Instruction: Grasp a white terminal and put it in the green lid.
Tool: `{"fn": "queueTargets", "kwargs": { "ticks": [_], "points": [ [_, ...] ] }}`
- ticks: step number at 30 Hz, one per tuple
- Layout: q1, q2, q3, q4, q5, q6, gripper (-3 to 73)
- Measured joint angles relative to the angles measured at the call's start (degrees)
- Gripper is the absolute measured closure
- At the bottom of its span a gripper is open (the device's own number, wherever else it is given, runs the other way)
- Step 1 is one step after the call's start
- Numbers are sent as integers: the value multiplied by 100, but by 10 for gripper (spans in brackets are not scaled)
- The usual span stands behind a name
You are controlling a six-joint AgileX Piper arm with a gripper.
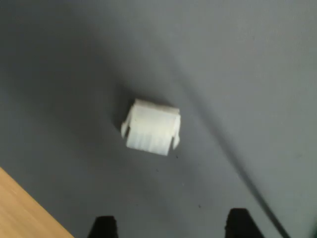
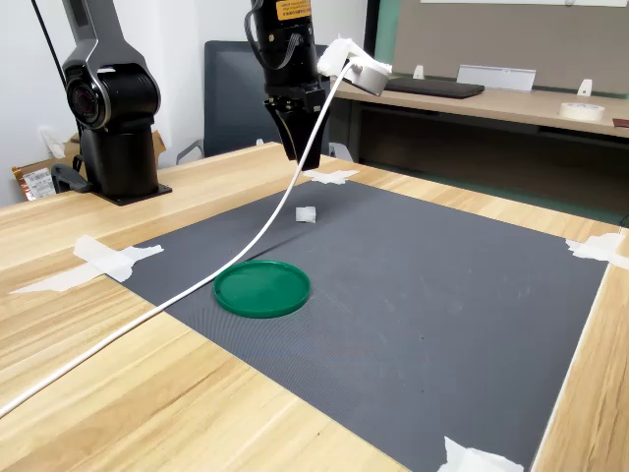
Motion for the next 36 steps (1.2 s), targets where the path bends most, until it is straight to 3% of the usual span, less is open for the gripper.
{"fn": "queueTargets", "kwargs": {
  "ticks": [5, 10, 17, 26, 36],
  "points": [
    [526, 19, 264, -706, -243, 775, 260],
    [628, 19, 305, -802, -494, 980, 260],
    [628, 248, 305, -751, -526, 818, 260],
    [628, 468, 305, -275, -599, 561, 259],
    [628, 732, 305, -414, -706, 879, 259]
  ]
}}
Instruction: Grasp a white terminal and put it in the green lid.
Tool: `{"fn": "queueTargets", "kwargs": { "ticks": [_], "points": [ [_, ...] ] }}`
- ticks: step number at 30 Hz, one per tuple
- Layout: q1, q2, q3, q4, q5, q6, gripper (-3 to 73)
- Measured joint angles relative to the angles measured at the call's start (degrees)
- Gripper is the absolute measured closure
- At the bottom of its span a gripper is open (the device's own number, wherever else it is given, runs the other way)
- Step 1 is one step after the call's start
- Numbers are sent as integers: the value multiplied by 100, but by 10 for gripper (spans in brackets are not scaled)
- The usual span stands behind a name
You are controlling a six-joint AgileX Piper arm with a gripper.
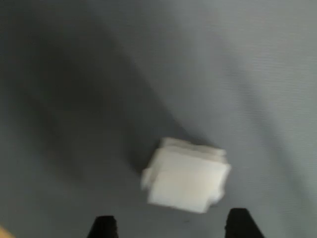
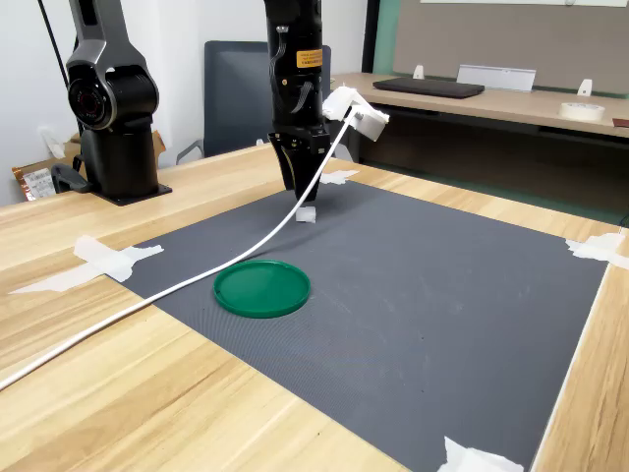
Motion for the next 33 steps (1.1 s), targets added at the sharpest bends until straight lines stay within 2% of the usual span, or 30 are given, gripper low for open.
{"fn": "queueTargets", "kwargs": {
  "ticks": [8, 15, 21, 33],
  "points": [
    [0, 85, 0, -59, -69, 425, 259],
    [0, 96, 0, -62, -302, 506, 259],
    [0, 96, 0, 79, -69, 633, 259],
    [0, 290, -138, -2, 6, 1066, 257]
  ]
}}
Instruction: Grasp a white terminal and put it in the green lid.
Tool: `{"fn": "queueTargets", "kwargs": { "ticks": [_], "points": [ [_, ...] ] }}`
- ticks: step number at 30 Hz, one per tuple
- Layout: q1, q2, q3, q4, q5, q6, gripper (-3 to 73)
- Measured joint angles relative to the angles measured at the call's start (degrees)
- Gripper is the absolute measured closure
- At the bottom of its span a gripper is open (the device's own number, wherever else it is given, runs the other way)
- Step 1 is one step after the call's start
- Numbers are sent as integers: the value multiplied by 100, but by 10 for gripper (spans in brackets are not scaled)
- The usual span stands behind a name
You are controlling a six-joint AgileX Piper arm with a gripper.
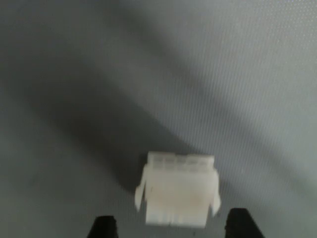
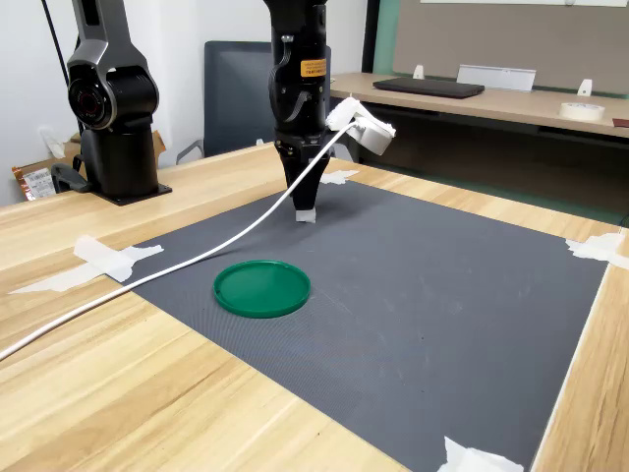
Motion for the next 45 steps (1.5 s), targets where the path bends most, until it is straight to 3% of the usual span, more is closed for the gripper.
{"fn": "queueTargets", "kwargs": {
  "ticks": [41, 45],
  "points": [
    [0, 518, -204, 0, 141, -46, 247],
    [0, 518, -204, 0, 141, -46, 283]
  ]
}}
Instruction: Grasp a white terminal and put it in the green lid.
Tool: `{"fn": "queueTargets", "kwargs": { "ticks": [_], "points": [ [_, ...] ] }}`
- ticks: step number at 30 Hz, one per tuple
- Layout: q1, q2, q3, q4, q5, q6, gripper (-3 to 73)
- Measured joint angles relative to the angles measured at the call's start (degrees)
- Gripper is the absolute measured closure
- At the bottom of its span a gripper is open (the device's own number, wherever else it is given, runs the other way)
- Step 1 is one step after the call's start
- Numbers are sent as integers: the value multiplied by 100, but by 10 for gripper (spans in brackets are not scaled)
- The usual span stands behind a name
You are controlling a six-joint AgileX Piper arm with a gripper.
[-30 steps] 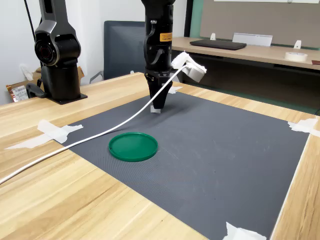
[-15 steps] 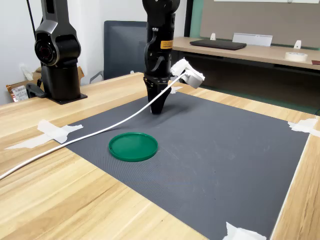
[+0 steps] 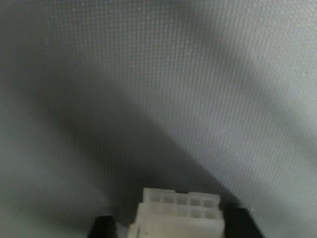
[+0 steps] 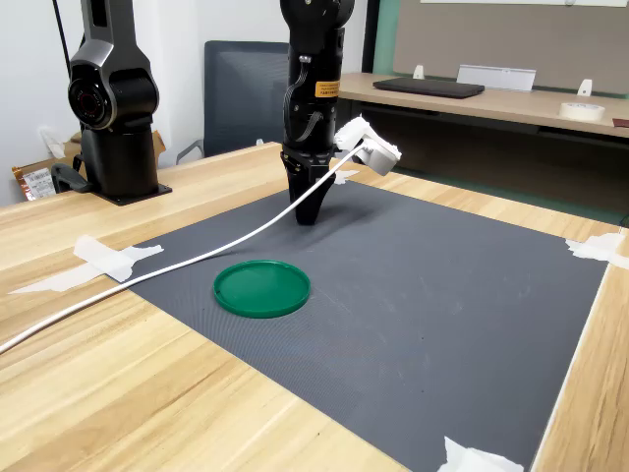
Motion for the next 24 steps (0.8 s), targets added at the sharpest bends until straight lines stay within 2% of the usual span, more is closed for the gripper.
{"fn": "queueTargets", "kwargs": {
  "ticks": [5, 24],
  "points": [
    [0, 0, -2, 0, 3, 0, 390],
    [0, -1044, -7, -96, -172, -217, 393]
  ]
}}
